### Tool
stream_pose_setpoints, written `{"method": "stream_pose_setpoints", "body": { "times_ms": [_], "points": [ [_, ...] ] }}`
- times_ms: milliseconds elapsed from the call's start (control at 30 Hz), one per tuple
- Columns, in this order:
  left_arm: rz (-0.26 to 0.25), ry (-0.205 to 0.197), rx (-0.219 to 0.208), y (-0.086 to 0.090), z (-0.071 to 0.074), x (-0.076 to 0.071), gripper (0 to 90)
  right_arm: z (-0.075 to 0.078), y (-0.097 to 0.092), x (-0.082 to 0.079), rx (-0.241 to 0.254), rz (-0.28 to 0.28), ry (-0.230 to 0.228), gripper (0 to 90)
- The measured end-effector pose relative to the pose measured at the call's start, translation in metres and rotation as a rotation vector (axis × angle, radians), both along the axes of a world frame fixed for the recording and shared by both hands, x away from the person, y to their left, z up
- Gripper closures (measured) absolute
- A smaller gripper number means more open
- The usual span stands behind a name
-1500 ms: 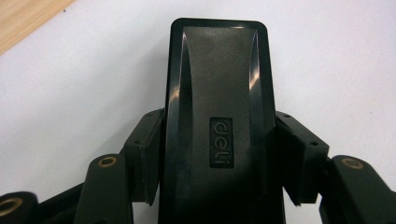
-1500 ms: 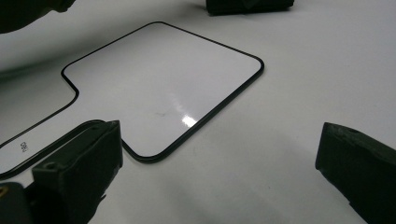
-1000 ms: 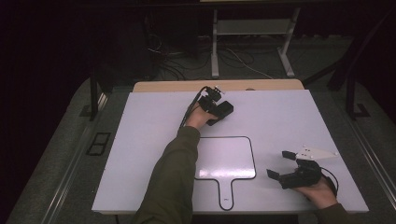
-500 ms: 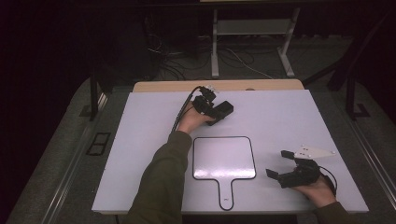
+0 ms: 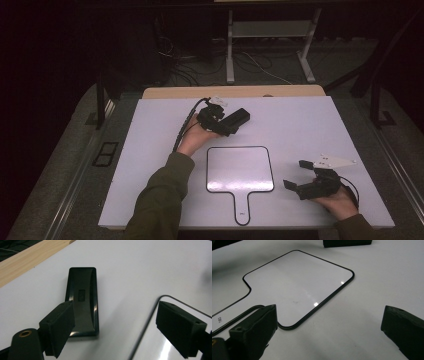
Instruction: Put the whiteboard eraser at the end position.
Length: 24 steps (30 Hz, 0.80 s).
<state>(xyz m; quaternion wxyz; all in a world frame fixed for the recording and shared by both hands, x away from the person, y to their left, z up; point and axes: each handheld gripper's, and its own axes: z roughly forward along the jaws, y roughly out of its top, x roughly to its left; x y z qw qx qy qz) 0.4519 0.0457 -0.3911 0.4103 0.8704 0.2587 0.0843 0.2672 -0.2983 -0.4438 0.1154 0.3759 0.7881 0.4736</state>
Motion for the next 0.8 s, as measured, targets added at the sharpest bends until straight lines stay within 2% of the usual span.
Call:
{"method": "stream_pose_setpoints", "body": {
  "times_ms": [200, 233, 300, 400, 500, 667, 800],
  "points": [
    [0.005, -0.017, -0.017, 0.014, 0.002, -0.023, 12.5, -0.001, 0.000, 0.001, -0.001, 0.004, 0.000, 0.0],
    [0.012, -0.020, -0.036, 0.016, 0.002, -0.026, 12.0, 0.000, 0.000, 0.000, 0.000, 0.001, -0.001, 0.0],
    [0.012, -0.027, -0.022, 0.021, 0.002, -0.032, 10.7, 0.000, 0.000, 0.000, -0.002, 0.003, -0.004, 0.0],
    [0.025, -0.021, -0.038, 0.028, 0.001, -0.043, 9.9, 0.000, 0.001, -0.001, -0.001, 0.007, -0.007, 0.0],
    [0.030, -0.024, -0.032, 0.033, 0.000, -0.052, 8.0, 0.000, 0.002, -0.001, -0.003, 0.012, -0.008, 0.0],
    [0.021, -0.037, -0.062, 0.042, -0.003, -0.072, 6.7, 0.000, 0.003, -0.002, -0.006, 0.031, -0.004, 0.0],
    [0.019, -0.031, -0.082, 0.049, -0.008, -0.087, 5.4, 0.000, 0.002, -0.002, 0.001, 0.036, 0.007, 0.0]
  ]
}}
